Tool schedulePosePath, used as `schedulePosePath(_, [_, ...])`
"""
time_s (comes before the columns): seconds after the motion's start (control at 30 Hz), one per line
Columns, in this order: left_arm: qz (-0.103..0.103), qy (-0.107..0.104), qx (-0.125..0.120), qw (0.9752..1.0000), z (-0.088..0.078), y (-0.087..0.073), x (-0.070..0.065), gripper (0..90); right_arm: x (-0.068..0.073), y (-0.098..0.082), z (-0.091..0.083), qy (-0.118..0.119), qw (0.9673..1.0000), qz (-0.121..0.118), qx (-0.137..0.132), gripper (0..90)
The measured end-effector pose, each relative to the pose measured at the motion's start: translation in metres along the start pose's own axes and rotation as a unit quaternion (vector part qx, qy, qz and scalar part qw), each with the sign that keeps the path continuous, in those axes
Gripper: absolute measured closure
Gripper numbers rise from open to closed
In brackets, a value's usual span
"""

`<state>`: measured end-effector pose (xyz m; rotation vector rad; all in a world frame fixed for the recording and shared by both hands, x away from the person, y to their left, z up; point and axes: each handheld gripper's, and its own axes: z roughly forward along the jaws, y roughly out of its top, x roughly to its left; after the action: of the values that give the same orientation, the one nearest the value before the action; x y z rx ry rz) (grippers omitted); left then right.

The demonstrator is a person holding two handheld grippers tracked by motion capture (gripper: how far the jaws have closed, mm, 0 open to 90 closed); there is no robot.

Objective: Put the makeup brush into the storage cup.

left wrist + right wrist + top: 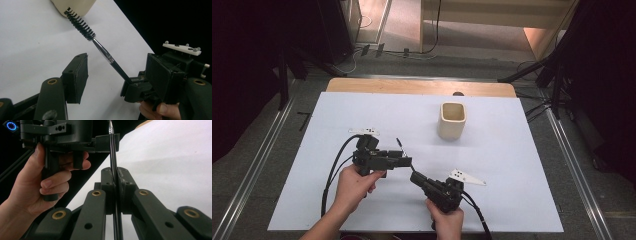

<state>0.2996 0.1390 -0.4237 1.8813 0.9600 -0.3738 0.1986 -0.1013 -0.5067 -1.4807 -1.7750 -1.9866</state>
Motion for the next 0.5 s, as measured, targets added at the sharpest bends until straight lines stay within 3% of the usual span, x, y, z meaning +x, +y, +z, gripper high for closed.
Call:
schedulePosePath(0.07, [-0.012, -0.006, 0.002, 0.9999, 0.0015, 0.0005, 0.0006, 35.3, 0.0006, -0.0002, 0.0006, 0.001, 1.0, -0.003, -0.001, 85.7])
schedulePosePath(0.23, [-0.032, -0.025, -0.007, 0.9992, 0.0046, 0.0008, 0.0027, 48.8, 0.0023, -0.0002, 0.0008, 0.003, 1.0, -0.006, -0.004, 85.8])
schedulePosePath(0.3, [-0.039, -0.028, -0.006, 0.9988, 0.0055, 0.0011, 0.0032, 49.5, 0.0026, -0.0002, 0.0005, 0.002, 0.9999, -0.009, -0.005, 85.8])
schedulePosePath(0.33, [-0.04, -0.03, -0.007, 0.9988, 0.0057, 0.0008, 0.0036, 57.8, 0.0027, -0.0001, 0.0003, 0.003, 0.9999, -0.009, -0.005, 85.8])
schedulePosePath(0.37, [-0.042, -0.036, -0.003, 0.9984, 0.0062, 0.0008, 0.0048, 58.2, 0.0028, 0.0, 0.0003, 0.003, 0.9999, -0.01, -0.006, 85.8])
schedulePosePath(0.5, [-0.049, -0.032, 0.004, 0.9983, 0.0087, 0.0, 0.0068, 63.3, 0.0032, -0.0001, 0.0007, 0.006, 0.9998, -0.015, -0.009, 85.8])
